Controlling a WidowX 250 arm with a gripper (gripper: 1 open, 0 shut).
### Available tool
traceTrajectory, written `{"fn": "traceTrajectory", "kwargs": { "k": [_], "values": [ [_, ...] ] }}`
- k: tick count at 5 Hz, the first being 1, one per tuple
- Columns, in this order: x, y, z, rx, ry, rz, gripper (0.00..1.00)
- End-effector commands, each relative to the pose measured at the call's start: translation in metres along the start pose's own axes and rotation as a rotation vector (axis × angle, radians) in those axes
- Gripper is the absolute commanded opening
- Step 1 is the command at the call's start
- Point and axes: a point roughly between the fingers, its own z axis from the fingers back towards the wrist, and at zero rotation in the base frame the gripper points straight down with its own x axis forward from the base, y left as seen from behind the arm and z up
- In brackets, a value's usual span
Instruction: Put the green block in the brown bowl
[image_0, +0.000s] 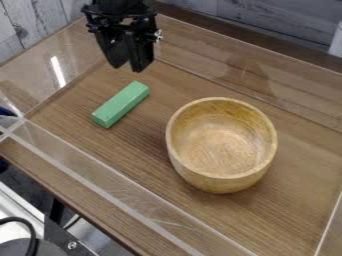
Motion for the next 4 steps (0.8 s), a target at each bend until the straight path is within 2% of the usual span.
{"fn": "traceTrajectory", "kwargs": {
  "k": [1,2,3,4],
  "values": [
    [0.0,0.017,0.012,0.057,-0.031,0.058,1.0],
    [-0.003,0.042,0.013,0.103,-0.043,0.146,1.0],
    [-0.012,0.068,0.013,0.147,-0.059,0.231,1.0],
    [-0.011,0.066,0.001,0.153,-0.024,0.184,1.0]
  ]
}}
